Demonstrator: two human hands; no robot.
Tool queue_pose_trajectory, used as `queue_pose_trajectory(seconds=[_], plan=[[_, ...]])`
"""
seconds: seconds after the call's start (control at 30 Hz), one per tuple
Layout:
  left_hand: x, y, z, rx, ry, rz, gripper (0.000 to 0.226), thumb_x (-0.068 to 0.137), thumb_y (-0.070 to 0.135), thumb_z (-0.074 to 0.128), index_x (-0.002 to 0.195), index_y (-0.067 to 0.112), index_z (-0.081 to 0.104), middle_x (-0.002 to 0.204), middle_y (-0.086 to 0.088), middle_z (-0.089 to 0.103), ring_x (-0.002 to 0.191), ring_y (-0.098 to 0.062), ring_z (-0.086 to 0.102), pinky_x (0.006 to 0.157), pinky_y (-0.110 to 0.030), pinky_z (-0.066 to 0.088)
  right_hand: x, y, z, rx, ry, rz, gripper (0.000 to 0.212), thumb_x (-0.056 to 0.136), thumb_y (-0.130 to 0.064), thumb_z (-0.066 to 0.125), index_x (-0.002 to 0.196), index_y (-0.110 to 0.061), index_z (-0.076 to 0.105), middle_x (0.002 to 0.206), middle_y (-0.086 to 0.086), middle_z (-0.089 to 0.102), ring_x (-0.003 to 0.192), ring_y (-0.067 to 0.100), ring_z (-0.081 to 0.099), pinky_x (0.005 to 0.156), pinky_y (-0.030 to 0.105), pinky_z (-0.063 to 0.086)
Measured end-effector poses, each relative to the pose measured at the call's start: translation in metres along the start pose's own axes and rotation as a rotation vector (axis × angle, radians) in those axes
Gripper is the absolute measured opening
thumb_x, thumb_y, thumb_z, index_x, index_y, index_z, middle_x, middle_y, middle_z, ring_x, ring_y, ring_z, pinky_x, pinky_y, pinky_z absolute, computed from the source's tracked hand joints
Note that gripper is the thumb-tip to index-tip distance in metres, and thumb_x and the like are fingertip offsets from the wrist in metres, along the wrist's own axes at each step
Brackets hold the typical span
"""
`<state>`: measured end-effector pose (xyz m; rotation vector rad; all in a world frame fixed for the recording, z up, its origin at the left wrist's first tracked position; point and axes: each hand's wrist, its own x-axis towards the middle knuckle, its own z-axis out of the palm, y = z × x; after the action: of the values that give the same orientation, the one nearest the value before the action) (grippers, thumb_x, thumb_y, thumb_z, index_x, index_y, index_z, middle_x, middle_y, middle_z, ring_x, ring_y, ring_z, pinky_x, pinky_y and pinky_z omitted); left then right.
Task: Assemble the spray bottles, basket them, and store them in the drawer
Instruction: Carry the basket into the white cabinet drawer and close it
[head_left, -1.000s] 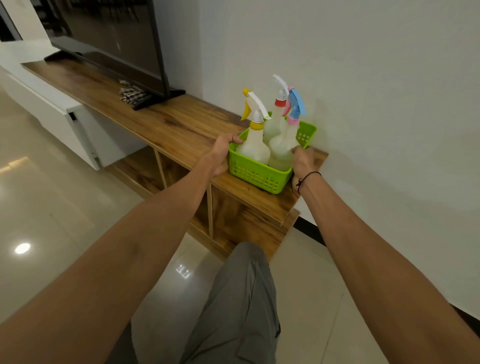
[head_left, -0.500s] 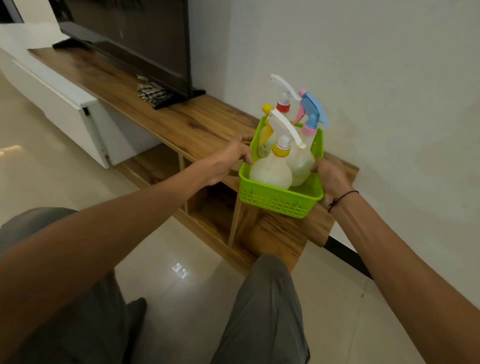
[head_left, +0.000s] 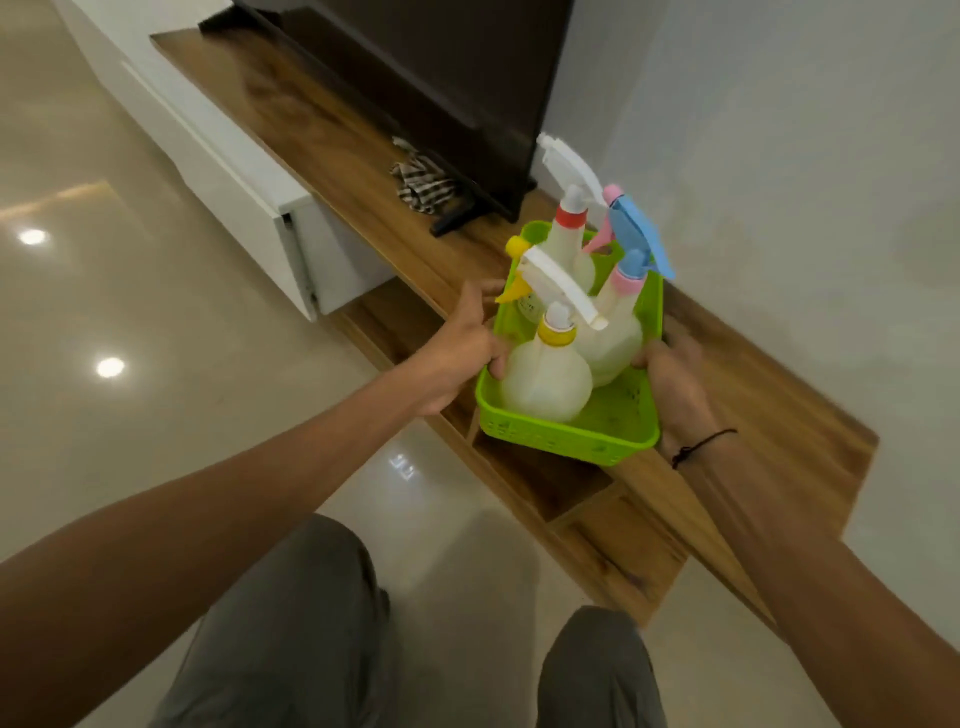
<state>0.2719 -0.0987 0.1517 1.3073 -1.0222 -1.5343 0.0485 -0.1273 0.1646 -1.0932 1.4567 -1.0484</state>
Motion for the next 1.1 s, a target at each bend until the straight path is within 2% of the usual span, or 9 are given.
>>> queue_pose_trajectory(seconds=[0.2,0.37,0.5,0.57,0.7,0.83,0.9,1.0,1.1], plan=[[-0.047,0.052,-0.055,-0.065,0.104,-0.045,0.087,0.059,-0.014,0.055,0.134,0.027,0.040,0.131,0.005,0.055,0.102,-0.012,0.056,0.051,-0.026,0.047,-0.008,-0.049,0.054,-0.035,-0.197,0.065,0.056,0.086,-0.004,0.047,0.138,-0.019,0.063,0.114,-0.004,0.078,0.097,0.012,0.076,0.067,0.023,0.061],[-0.087,0.095,-0.092,-0.193,0.277,-0.154,0.087,0.059,-0.004,0.055,0.137,0.033,0.041,0.123,0.009,0.061,0.088,-0.014,0.063,0.059,-0.035,0.050,-0.014,-0.102,0.099,-0.131,-0.347,0.105,0.056,0.097,-0.002,0.047,0.145,-0.029,0.058,0.131,-0.004,0.073,0.121,0.022,0.070,0.094,0.043,0.062],[-0.109,0.111,-0.125,-0.210,0.360,-0.209,0.073,0.093,-0.002,0.058,0.149,0.037,0.032,0.138,-0.003,0.064,0.098,-0.019,0.069,0.066,-0.032,0.060,-0.025,-0.141,0.142,-0.276,-0.493,0.022,0.052,0.098,-0.002,0.050,0.135,-0.037,0.059,0.131,-0.016,0.069,0.121,0.000,0.066,0.098,0.024,0.057],[-0.121,0.115,-0.142,-0.236,0.367,-0.234,0.078,0.092,-0.004,0.059,0.151,0.038,0.029,0.141,-0.005,0.061,0.104,-0.019,0.068,0.064,-0.027,0.060,-0.026,-0.148,0.163,-0.353,-0.545,0.003,0.057,0.100,0.009,0.048,0.145,-0.025,0.052,0.144,-0.005,0.060,0.125,-0.005,0.060,0.107,0.022,0.052],[-0.145,0.128,-0.174,-0.256,0.405,-0.266,0.087,0.088,-0.007,0.056,0.157,0.033,0.022,0.145,-0.010,0.056,0.100,-0.018,0.066,0.064,-0.022,0.057,-0.020,-0.160,0.207,-0.443,-0.687,0.040,0.063,0.101,0.014,0.046,0.158,-0.008,0.037,0.158,0.008,0.048,0.146,0.021,0.048,0.121,0.040,0.041],[-0.158,0.139,-0.203,-0.235,0.478,-0.306,0.092,0.083,0.007,0.059,0.161,0.033,0.016,0.158,-0.009,0.049,0.133,-0.030,0.062,0.094,-0.045,0.062,-0.018,-0.169,0.248,-0.535,-0.786,0.102,0.067,0.100,0.015,0.049,0.158,-0.016,0.035,0.159,0.003,0.046,0.145,0.020,0.047,0.123,0.048,0.039],[-0.161,0.140,-0.216,-0.241,0.523,-0.328,0.096,0.078,0.013,0.061,0.161,0.033,0.017,0.159,-0.008,0.048,0.135,-0.027,0.061,0.103,-0.053,0.058,-0.014,-0.168,0.270,-0.591,-0.826,0.114,0.069,0.098,0.015,0.051,0.159,-0.013,0.036,0.158,0.006,0.048,0.144,0.023,0.049,0.121,0.051,0.041],[-0.159,0.127,-0.233,-0.235,0.565,-0.330,0.099,0.077,0.018,0.064,0.162,0.030,0.016,0.157,-0.003,0.050,0.126,-0.001,0.064,0.096,-0.031,0.061,-0.008,-0.161,0.300,-0.659,-0.863,0.171,0.074,0.095,0.010,0.059,0.160,-0.019,0.036,0.157,0.007,0.051,0.143,0.026,0.051,0.117,0.051,0.046],[-0.153,0.105,-0.244,-0.263,0.581,-0.327,0.100,0.083,0.017,0.067,0.165,0.023,0.010,0.159,0.000,0.045,0.131,0.000,0.059,0.097,-0.025,0.057,0.007,-0.146,0.328,-0.718,-0.890,0.181,0.073,0.093,0.010,0.061,0.156,-0.019,0.041,0.153,0.004,0.053,0.140,0.026,0.053,0.114,0.046,0.047]])
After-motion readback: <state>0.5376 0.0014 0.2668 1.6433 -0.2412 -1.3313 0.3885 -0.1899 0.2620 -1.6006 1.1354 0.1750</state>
